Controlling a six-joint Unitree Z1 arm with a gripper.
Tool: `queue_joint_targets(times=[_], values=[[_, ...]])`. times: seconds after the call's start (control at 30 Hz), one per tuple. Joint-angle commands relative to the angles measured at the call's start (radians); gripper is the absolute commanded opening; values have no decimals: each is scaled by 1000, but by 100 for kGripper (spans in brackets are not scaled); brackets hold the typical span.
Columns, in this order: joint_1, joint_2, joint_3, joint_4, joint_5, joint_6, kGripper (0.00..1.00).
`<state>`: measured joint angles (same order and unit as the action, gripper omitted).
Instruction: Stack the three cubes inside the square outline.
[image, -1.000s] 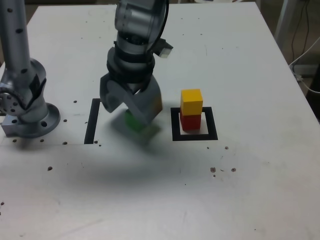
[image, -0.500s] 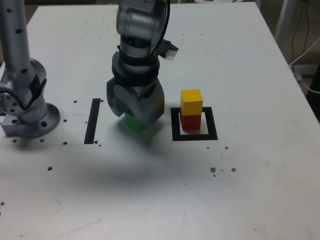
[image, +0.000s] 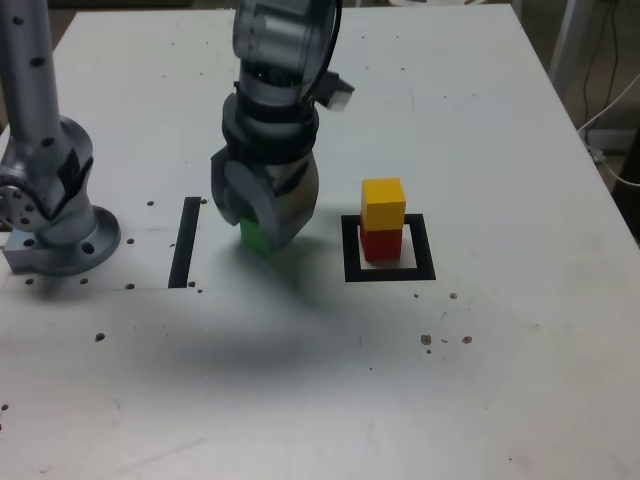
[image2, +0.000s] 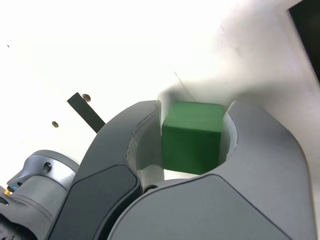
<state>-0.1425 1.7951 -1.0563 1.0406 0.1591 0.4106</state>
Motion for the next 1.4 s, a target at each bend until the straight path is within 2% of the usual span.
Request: queue_joint_targets(times=[0.0, 0.1, 0.2, 0.47, 0.57, 0.63, 0.83, 0.93, 1.03, 1.2, 1.37], values=[[7, -13, -28, 20, 4, 5, 1], [30, -17, -81, 70, 9, 6, 1], [62, -17, -174, 155, 18, 6, 1], [123, -5, -557, 425, 73, -26, 1], [147, 4, -675, 504, 69, -97, 1], [161, 11, -732, 539, 50, -157, 0], [163, 42, -821, 566, -71, -367, 0], [146, 68, -837, 563, -101, -477, 0], [130, 97, -852, 561, -108, -539, 0], [114, 135, -847, 554, -110, -548, 0], [87, 163, -835, 546, -83, -525, 0]])
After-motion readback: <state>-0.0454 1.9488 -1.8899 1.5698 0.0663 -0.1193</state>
